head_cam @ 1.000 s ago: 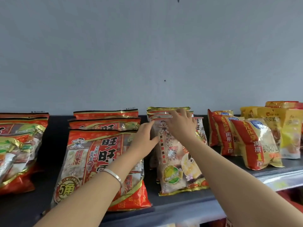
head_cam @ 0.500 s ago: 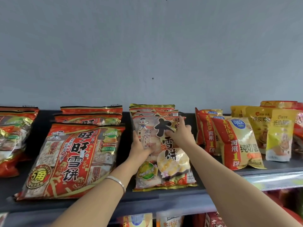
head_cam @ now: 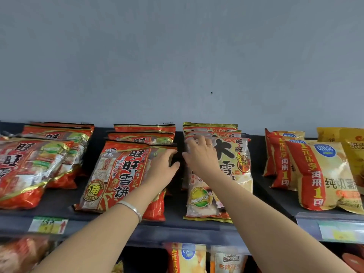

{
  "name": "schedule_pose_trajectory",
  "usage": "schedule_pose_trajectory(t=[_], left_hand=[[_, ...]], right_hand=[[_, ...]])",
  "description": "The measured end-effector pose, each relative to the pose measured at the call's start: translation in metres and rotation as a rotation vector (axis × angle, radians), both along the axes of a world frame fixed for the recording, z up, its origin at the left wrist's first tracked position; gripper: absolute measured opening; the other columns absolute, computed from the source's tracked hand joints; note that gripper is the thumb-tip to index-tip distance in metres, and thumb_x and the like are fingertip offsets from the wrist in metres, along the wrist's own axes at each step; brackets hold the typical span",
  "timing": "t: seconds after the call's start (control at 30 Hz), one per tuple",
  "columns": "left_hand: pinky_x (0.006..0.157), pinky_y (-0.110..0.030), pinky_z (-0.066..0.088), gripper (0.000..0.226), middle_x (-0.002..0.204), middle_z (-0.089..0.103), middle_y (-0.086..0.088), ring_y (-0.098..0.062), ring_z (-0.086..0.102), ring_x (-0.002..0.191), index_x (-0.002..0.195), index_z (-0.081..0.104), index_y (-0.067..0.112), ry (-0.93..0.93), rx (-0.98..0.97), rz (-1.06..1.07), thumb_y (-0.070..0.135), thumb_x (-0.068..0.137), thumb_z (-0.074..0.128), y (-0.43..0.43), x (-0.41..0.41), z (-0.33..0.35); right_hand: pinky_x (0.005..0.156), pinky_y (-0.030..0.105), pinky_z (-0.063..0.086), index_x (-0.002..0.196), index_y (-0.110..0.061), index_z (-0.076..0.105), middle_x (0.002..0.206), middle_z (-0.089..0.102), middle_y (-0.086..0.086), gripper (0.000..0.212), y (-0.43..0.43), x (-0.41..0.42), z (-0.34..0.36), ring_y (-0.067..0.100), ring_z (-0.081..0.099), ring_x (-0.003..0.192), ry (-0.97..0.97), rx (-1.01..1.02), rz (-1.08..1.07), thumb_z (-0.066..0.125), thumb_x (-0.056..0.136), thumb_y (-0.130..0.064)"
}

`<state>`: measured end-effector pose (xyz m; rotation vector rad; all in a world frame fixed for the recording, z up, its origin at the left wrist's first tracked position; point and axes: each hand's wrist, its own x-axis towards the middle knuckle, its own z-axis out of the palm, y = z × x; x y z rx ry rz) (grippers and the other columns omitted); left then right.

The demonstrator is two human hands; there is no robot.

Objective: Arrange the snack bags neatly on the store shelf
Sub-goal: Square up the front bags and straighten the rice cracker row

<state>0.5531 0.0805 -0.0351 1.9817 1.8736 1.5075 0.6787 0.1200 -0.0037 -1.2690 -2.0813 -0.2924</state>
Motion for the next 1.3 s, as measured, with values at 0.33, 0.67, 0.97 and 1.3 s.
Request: schedule_pose_trajectory(t=[0.33, 0.67, 0.97, 1.3], left_hand=[[0.099, -0.043, 0.039, 0.059, 0.143, 0.037, 0.0, -0.024, 0.035, 0.131, 0.139, 0.037, 0.031, 0.201, -0.094, 0.412, 0.044, 0.086, 0.06, -0.038, -0.139, -0.003], [0.113, -0.044, 0.025, 0.117, 0.151, 0.002, -0.011, -0.035, 0.021, 0.137, 0.148, -0.011, 0.035, -0.13, -0.474, 0.134, 0.05, 0.07, 0.076, -0.007, -0.197, -0.024], [0.11, -0.051, 0.028, 0.091, 0.154, 0.006, -0.005, -0.034, 0.019, 0.138, 0.149, 0.005, 0.033, -0.032, -0.292, 0.109, 0.059, 0.081, 0.059, -0.004, -0.224, -0.02], [0.108, -0.034, 0.03, 0.049, 0.14, 0.04, -0.003, -0.021, 0.033, 0.133, 0.136, 0.044, 0.021, 0.125, 0.058, 0.1, 0.024, 0.09, 0.059, -0.033, -0.324, -0.002]], right_hand=[[0.109, 0.059, 0.027, 0.145, -0.028, 0.034, 0.155, 0.024, 0.007, 0.058, -0.018, -0.136, -0.002, 0.035, 0.02, 0.143, -0.032, -0.168, 0.017, 0.049, 0.094, -0.048], [0.11, 0.064, 0.024, 0.145, -0.029, 0.031, 0.161, 0.006, 0.007, 0.071, 0.006, -0.175, -0.014, 0.037, 0.009, 0.147, 0.261, -0.345, -0.124, 0.061, 0.086, -0.053], [0.114, 0.061, 0.011, 0.141, -0.028, 0.04, 0.158, 0.017, 0.007, 0.049, -0.007, -0.22, -0.011, 0.034, 0.008, 0.147, 0.016, -0.102, -0.191, 0.049, 0.094, -0.037], [0.108, 0.046, 0.035, 0.142, -0.022, 0.042, 0.153, 0.029, 0.009, 0.049, -0.027, -0.328, -0.003, 0.033, 0.024, 0.141, 0.006, -0.134, 0.064, 0.051, 0.096, -0.036]])
